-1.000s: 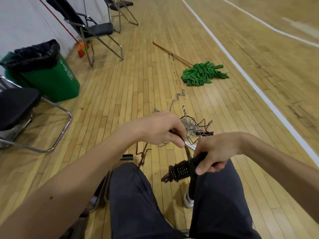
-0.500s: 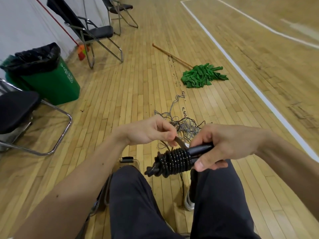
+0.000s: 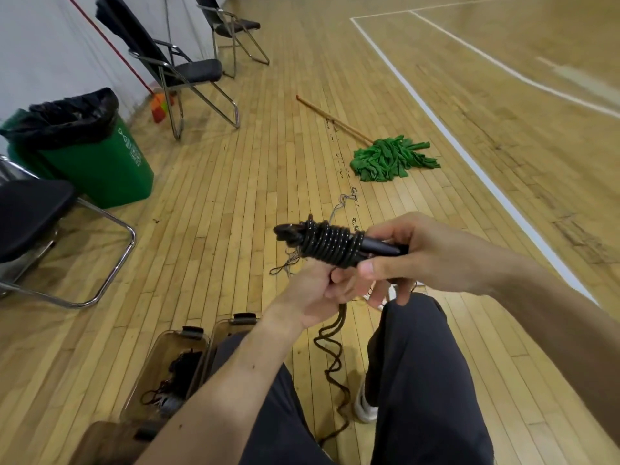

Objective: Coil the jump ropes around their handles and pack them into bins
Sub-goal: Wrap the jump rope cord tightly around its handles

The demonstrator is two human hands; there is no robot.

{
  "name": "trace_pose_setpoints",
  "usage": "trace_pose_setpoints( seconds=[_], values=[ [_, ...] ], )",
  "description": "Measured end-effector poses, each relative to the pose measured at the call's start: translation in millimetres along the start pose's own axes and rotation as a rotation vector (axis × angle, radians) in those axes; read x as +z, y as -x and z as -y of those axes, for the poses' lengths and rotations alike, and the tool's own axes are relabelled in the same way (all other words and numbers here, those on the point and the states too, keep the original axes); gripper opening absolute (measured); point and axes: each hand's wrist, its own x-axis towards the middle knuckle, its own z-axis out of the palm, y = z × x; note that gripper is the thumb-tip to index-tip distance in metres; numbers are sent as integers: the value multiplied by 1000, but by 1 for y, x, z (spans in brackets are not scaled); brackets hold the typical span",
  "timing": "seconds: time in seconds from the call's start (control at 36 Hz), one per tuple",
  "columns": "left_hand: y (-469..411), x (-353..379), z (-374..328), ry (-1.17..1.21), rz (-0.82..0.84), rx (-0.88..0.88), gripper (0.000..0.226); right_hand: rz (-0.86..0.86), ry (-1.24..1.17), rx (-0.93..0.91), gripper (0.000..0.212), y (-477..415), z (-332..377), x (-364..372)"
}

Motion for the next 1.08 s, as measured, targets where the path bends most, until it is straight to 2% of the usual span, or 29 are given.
trace_pose_setpoints(
  seconds=[0.03, 0.11, 0.17, 0.28, 0.36, 0.5, 0.75, 0.86, 0.92, 1.08],
  values=[
    [0, 1, 0, 22, -5, -2, 23, -8, 17, 33, 27, 0, -1, -1],
    [3, 2, -2, -10, -90, -25, 27, -34, 99, 65, 14, -1, -4, -2],
    [5, 4, -2, -99, -186, -9, 25, -79, 145, 70, 18, -4, -7, -2],
    [6, 9, 8, -492, -366, 161, 31, -161, 204, 99, 31, -13, -15, -2],
    [10, 8, 16, -725, -384, 262, 36, -195, 211, 120, 32, -20, -20, -1],
    [17, -2, 25, -930, -338, 239, 17, -237, 265, 194, 30, -28, -27, 2],
    [20, -11, 28, -888, -395, 129, 25, -243, 94, 209, 28, -31, -32, 1],
    [20, -13, 31, -858, -380, 42, 23, -279, -27, 210, 17, -32, -37, -5],
    [21, -13, 31, -922, -393, 30, 26, -317, 11, 223, 14, -33, -40, -8],
    [25, -12, 17, -1356, -409, 43, 42, -472, 333, 307, 21, -37, -57, -19]
  ],
)
